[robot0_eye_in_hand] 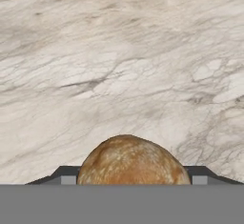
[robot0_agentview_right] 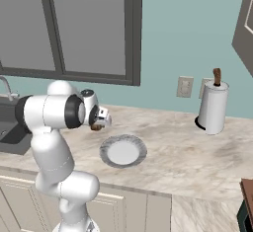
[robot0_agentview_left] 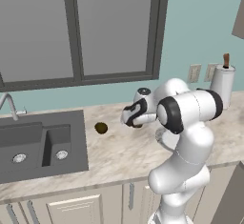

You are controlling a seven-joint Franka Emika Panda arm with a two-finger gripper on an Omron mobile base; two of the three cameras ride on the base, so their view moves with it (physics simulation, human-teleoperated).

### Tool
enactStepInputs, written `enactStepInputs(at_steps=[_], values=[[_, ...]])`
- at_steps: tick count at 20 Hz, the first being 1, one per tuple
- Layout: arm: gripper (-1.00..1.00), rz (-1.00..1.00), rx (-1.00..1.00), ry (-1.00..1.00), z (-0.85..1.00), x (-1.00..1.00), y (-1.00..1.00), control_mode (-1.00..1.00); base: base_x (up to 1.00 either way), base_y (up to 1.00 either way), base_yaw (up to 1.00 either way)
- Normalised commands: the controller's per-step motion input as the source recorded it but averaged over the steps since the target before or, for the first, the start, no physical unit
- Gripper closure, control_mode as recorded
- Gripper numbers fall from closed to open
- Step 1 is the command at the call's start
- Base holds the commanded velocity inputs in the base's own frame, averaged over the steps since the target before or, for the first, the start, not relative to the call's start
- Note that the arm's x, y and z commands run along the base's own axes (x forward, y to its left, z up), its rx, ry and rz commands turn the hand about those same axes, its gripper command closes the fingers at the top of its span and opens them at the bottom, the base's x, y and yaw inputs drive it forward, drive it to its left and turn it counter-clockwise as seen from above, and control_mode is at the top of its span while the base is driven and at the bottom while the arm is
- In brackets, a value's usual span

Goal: Pick the avocado and bread from the counter and place them on the plate. Then pick the jam from the cabinet and place it next to the plate. Lastly close the cabinet door.

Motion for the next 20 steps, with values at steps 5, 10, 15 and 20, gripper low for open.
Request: enactStepInputs(at_steps=[5, 10, 15, 20], values=[[1.00, 0.00, 0.00, 0.02, 0.61, -0.01, -0.21, -1.00, 0.00, 0.00, 0.00], [1.00, 0.00, 0.00, 0.00, 0.57, -0.23, -0.28, -1.00, 0.00, 0.00, 0.00], [1.00, 0.00, 0.00, 0.00, 0.33, -0.41, -0.34, -1.00, 0.00, 0.00, 0.00], [1.00, -0.03, 0.00, 0.00, 0.05, -0.65, -0.50, -1.00, 0.00, 0.00, 0.00]])
